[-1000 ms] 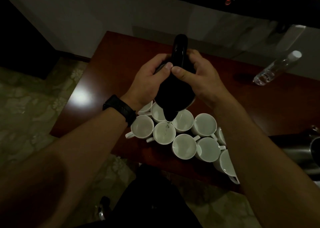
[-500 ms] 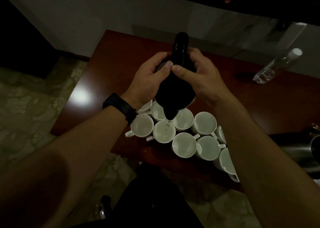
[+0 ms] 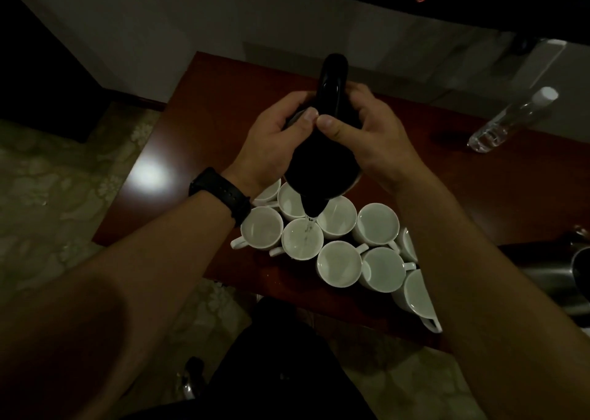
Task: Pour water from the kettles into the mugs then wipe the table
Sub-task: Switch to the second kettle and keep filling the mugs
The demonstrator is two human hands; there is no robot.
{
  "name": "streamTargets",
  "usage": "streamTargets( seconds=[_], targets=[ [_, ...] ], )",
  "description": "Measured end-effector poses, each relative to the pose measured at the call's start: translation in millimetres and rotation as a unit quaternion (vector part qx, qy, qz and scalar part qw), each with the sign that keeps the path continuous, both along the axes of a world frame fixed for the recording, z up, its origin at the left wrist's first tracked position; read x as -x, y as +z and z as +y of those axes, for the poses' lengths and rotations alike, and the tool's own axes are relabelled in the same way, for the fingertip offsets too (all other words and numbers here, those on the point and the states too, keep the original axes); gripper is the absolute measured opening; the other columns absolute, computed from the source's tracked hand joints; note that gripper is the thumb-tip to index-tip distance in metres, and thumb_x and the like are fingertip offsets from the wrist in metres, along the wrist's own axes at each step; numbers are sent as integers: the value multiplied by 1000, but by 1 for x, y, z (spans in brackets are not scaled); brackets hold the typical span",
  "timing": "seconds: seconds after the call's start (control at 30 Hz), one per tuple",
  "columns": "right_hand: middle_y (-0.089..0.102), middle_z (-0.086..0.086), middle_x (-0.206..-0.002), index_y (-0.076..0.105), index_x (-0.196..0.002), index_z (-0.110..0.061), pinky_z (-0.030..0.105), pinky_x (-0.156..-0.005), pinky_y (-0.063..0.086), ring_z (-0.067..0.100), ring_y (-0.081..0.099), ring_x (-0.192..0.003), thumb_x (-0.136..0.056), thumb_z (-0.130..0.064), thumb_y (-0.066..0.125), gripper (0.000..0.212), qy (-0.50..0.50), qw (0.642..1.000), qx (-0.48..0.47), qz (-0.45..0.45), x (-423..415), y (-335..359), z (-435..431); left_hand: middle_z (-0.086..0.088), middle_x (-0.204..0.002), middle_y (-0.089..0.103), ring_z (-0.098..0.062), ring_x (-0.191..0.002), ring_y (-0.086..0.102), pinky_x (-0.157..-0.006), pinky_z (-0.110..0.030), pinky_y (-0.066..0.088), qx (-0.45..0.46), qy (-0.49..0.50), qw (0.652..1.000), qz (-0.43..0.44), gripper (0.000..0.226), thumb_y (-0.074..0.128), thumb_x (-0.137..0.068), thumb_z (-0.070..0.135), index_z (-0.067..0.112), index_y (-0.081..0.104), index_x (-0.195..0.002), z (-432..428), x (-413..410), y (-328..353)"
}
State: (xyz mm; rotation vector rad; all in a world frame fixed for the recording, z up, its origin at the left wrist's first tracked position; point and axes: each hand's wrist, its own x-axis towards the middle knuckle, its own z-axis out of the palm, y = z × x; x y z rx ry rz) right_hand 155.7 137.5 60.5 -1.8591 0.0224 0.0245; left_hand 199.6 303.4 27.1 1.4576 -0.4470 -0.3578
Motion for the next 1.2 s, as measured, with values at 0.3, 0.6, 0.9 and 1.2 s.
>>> streamTargets(
  seconds=[0.3,0.6,0.9,1.2],
  targets=[
    [53,2,-129,58,-133,-4,45,-107,51,21,59,-123,-96,-16,69,41,0,1000,2,-2,0,-1,0,2,-112,68,-11,-106,67,-88,-25,53,4,-4,1000,-2,24,48,-103,18,23,62,-122,1,-2,-2],
    [53,4,-133,58,-133,-5,46,-107,50,21,58,-124,-96,-17,68,40,2,1000,5,2,-1,0,1,3,-111,68,-10,-105,67,-88,-25,53,-1,-2,1000,-9,23,49,-103,18,22,62,-122,2,-4,-5],
    [52,3,-133,57,-134,-6,41,-107,51,18,58,-123,-97,-16,67,40,5,1000,11,9,-4,0,3,0,-112,67,-12,-105,66,-89,-26,53,-1,2,1000,-2,23,48,-102,18,21,61,-121,3,-4,-6],
    [53,4,-135,57,-131,-9,42,-106,52,19,58,-122,-97,-19,67,37,0,1000,22,12,-5,-1,6,-1,-110,66,-9,-101,67,-86,-24,54,-1,0,1000,9,24,47,-102,15,13,59,-123,4,-5,-4]
  ],
)
